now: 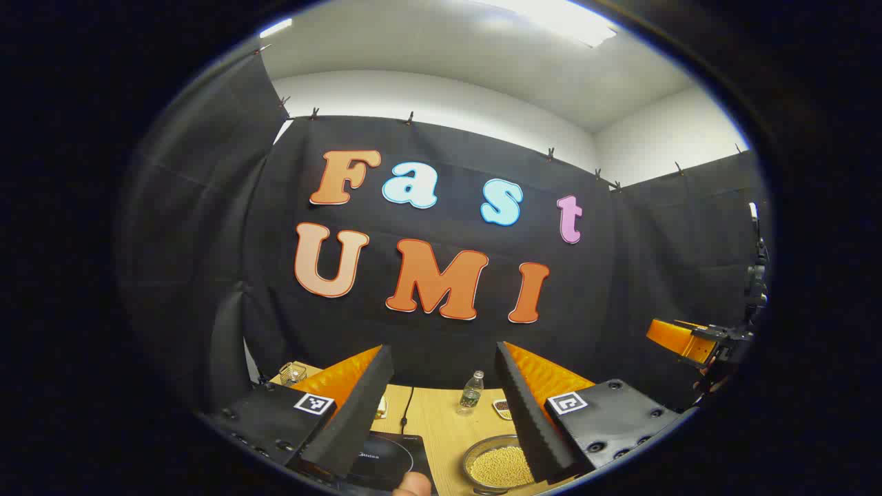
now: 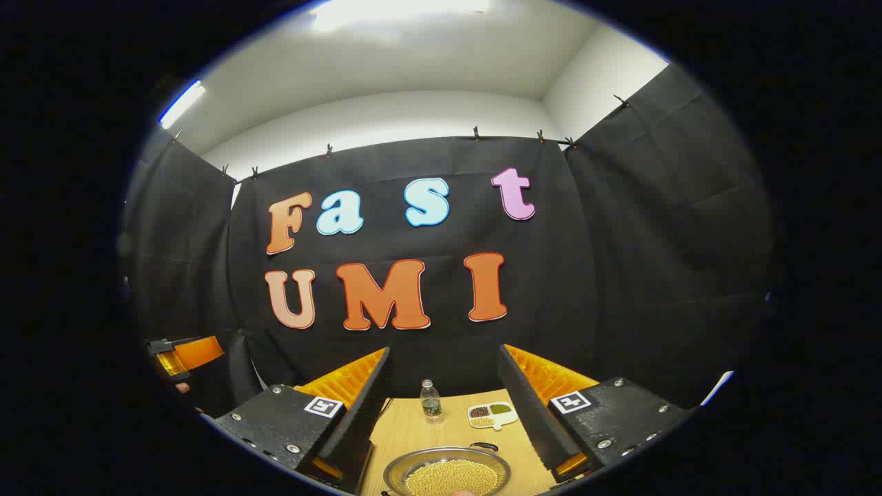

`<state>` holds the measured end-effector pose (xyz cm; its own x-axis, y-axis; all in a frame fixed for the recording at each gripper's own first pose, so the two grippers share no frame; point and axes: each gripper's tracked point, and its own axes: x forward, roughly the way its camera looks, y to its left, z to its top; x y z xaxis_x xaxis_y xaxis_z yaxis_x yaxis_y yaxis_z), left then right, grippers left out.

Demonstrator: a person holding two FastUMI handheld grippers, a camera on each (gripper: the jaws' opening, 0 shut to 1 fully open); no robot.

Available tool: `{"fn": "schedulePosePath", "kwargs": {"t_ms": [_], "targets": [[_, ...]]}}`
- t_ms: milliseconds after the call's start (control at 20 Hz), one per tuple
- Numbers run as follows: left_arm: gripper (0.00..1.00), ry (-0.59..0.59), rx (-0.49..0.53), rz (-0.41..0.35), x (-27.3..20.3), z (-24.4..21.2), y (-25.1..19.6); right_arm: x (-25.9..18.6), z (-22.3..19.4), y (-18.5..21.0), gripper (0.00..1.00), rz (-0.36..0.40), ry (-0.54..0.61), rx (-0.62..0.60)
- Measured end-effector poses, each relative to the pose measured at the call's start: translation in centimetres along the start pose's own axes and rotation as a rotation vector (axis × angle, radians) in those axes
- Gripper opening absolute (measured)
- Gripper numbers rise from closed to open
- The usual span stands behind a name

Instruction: First push the handle of the pot to place it horizontally, then grasp the pot with both hands and set it on the induction cooktop.

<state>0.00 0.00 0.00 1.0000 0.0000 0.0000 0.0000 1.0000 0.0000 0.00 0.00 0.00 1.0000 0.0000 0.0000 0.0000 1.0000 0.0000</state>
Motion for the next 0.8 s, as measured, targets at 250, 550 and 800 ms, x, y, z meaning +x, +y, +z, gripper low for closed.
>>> {"fn": "schedulePosePath", "kwargs": {"t_ms": [250, 550, 800], "targets": [[0.97, -0.005, -0.001, -0.02, -0.38, 0.12, -0.48, -0.09, -0.2, 0.22, 0.94, 0.017, 0.011, 0.007], [0.97, -0.01, 0.002, -0.005, -0.63, 0.13, -0.51, -0.45, -0.06, -0.08, 0.94, 0.009, 0.011, 0.01], [0.98, 0.007, -0.006, -0.01, -0.64, -0.28, -0.69, -0.7, -0.09, 0.34, 0.94, 0.024, 0.017, 0.0]]}}
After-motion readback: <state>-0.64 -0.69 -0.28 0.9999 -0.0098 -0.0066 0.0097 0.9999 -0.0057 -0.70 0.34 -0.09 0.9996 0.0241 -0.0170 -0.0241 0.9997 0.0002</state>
